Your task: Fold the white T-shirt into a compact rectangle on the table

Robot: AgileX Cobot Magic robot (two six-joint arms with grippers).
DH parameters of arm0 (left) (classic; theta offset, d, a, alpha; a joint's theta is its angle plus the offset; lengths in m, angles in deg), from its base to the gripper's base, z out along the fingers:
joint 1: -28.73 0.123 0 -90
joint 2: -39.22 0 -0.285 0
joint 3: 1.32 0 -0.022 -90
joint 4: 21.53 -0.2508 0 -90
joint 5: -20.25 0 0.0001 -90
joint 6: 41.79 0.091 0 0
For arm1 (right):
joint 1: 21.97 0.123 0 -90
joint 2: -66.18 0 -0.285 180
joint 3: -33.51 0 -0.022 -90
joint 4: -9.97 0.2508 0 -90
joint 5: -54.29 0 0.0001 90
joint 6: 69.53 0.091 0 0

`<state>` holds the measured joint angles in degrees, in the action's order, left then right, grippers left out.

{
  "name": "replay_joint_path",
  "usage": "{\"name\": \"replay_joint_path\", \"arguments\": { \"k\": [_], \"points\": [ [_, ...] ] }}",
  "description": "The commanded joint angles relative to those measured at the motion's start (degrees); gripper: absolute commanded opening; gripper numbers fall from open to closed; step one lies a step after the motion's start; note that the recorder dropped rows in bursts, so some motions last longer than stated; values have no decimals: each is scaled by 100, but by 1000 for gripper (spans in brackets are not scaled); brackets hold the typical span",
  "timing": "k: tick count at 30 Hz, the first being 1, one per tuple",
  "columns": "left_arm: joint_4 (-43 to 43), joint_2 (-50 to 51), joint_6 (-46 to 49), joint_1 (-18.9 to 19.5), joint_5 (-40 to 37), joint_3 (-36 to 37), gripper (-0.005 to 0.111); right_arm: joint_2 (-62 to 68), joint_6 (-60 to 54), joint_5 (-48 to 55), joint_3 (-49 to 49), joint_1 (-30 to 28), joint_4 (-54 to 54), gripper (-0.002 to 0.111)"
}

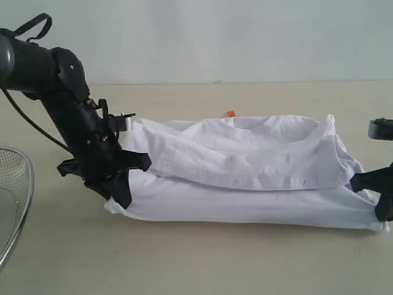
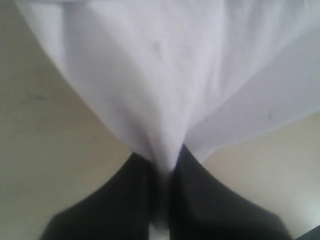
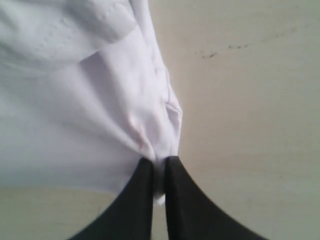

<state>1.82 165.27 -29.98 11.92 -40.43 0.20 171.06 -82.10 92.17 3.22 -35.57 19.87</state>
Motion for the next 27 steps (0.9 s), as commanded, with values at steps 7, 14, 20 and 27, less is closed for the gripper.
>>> {"name": "replay_joint_path", "arguments": {
  "k": [7, 14, 20, 27],
  "points": [
    [228, -1148, 456, 18, 562, 1883, 5, -1203, 69, 754, -643, -5, 136, 0],
    [327, -1176, 580, 18, 568, 2046, 5, -1250, -1, 1036, -643, -5, 372, 13],
    [419, -1180, 744, 18, 568, 2046, 46, -1250, -1, 869, -643, -5, 322, 70],
    [419, -1275, 768, 18, 78, 1708, 71, -1250, -688, 244, -609, -5, 1029, 50]
  ]
}}
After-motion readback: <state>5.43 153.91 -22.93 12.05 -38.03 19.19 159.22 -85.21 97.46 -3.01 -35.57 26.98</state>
